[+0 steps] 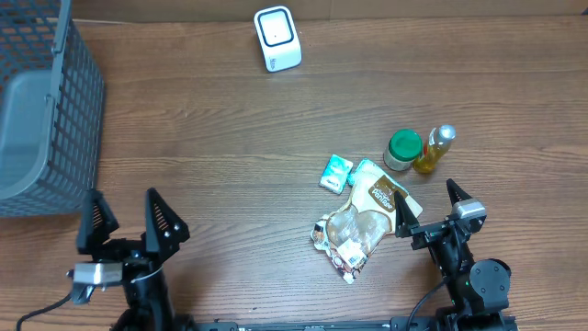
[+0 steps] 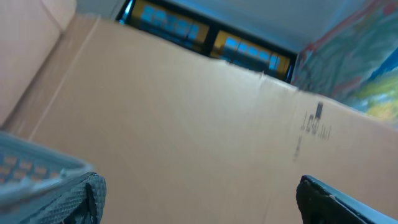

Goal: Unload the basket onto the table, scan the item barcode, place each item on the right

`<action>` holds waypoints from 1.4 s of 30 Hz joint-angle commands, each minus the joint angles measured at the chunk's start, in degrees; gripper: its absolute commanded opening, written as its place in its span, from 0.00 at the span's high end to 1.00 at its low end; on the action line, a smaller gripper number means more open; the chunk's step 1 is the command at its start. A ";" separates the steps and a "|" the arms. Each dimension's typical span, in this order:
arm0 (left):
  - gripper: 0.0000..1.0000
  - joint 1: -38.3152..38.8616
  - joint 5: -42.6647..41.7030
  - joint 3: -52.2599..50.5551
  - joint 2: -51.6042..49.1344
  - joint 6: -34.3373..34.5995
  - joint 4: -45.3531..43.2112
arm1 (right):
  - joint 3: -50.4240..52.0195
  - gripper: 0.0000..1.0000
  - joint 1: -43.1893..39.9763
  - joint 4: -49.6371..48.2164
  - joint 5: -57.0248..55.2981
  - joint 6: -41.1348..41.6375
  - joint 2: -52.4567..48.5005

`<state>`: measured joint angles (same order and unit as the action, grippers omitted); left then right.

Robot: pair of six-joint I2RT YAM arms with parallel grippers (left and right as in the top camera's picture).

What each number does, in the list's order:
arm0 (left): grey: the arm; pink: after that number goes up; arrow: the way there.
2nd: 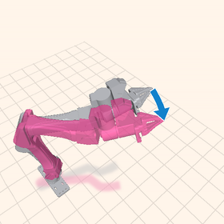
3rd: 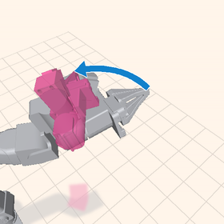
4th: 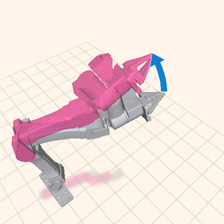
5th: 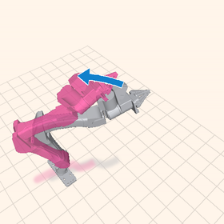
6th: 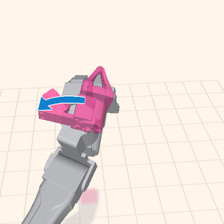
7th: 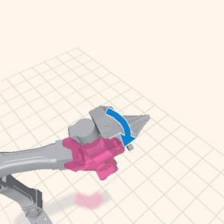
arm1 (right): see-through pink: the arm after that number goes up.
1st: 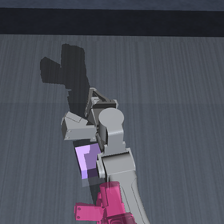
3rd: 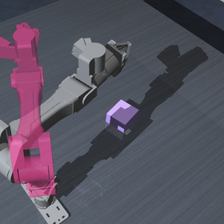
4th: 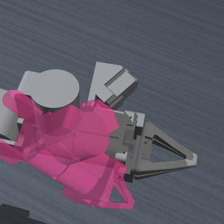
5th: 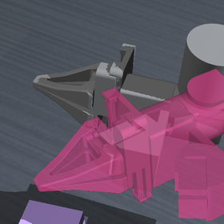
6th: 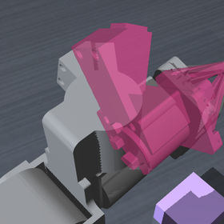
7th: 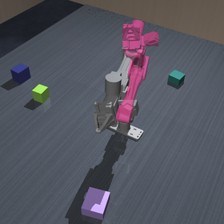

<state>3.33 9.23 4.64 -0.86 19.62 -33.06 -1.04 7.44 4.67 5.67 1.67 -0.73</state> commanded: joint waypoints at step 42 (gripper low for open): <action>0.00 -0.15 -9.05 -4.37 0.63 -9.11 37.51 | 0.59 0.00 -0.07 -0.26 -0.44 -0.24 0.57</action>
<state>3.33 1.04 0.47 -0.86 11.77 4.43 -1.04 7.44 4.62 5.65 1.50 -0.73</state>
